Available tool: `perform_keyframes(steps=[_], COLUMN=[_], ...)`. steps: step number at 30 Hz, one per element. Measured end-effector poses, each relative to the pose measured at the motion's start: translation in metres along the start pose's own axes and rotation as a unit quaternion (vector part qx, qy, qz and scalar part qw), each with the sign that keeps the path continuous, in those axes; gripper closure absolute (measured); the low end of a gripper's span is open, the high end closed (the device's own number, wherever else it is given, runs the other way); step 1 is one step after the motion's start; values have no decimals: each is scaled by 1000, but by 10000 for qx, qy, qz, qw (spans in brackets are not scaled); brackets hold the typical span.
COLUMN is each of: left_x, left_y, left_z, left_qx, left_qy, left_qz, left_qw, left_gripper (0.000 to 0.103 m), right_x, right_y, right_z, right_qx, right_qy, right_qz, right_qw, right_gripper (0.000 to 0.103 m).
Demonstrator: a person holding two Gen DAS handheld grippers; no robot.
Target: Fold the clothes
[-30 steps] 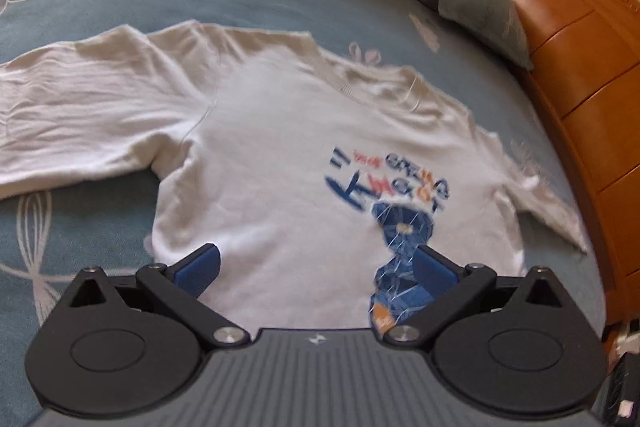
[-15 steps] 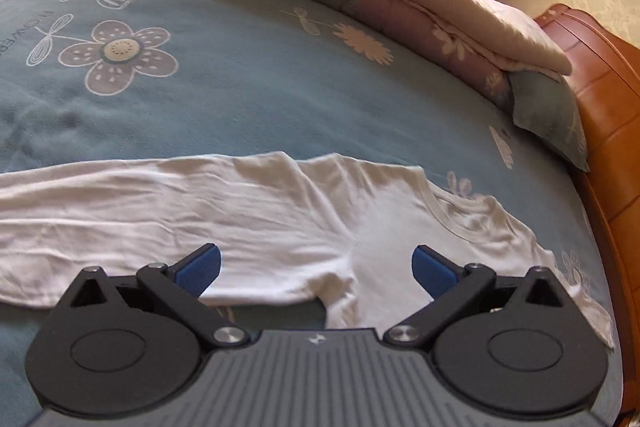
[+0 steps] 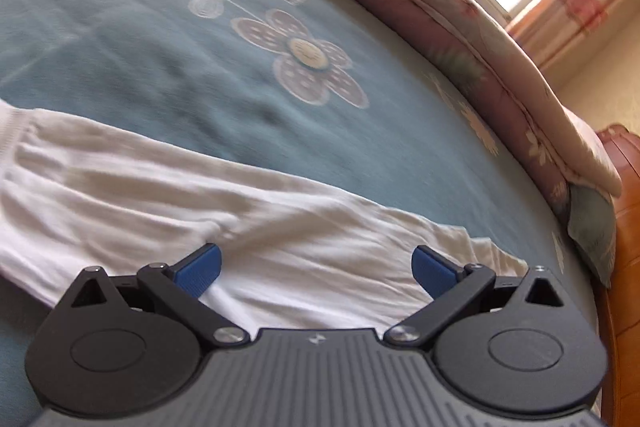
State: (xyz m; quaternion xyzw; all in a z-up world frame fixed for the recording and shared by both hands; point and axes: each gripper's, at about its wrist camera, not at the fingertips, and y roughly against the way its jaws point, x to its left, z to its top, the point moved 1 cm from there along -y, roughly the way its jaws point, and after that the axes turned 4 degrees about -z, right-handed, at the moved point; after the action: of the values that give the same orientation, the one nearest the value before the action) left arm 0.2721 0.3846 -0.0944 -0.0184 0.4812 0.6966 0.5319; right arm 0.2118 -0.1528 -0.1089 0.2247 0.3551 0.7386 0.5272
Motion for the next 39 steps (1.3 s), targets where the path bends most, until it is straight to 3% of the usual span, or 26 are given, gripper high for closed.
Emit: perform_keyframes(steps=[1,3,5,8,11,14,17,19,23,25,27,29,31,34,37,39], left_x=[6,14,15,14,15,7,-18,-38,-51,-50,-50,-53,-57,-62,-53,-47], left_y=[6,11,7,-10,-23,-23,-10,-7,-23,-15,-5,2,8,9,-9,-15], left_z=[6,17,22,20,25,32,15,-7,-43,-58,-66,-65,-53,-34,-29,-40], left_qx=[-115,-205,-48,139,-45,-37,17,121,445,243,319,635,754,290,444,490], left_qy=[89,120,-6,-572,-1157,-1156,-1439,-1855,-2275,-2299,-2301,-2324,-2194,-1927,-1443,-1463], left_qz=[136,57,105,670,1512,1816,1154,982,1248,1306,1325,1293,1155,1010,855,921], left_qw=[9998,9997,9999,9960,9817,9765,9828,9776,9647,9641,9636,9619,9658,9756,9848,9837], left_gripper=[2,2,2,2,2,3,2,2,1,1,1,1,1,1,1,1], right_x=[0,0,0,1,0,1,1,2,2,2,2,2,2,3,2,2], right_y=[0,-1,-1,-2,-3,-4,-5,-5,-5,-4,-4,-4,-4,-4,-4,-3], right_z=[0,0,1,2,2,3,4,4,3,3,3,3,2,2,2,2], right_qx=[-4,-28,-45,-55,-81,-113,-125,-145,-164,-159,-161,-165,-168,-167,-145,-146], right_qy=[-2,3,-4,1,-7,-8,-14,-22,-21,-17,-12,-13,-14,-21,-27,-26], right_qz=[-5,-1,-5,-18,-13,-30,-29,-47,-61,-65,-70,-70,-74,-85,-81,-81], right_qw=[10000,10000,10000,10000,10000,9999,9999,9999,9998,9999,9998,9998,9998,9998,9999,9999], right_gripper=[0,0,0,0,0,0,0,0,0,0,0,0,0,0,0,0])
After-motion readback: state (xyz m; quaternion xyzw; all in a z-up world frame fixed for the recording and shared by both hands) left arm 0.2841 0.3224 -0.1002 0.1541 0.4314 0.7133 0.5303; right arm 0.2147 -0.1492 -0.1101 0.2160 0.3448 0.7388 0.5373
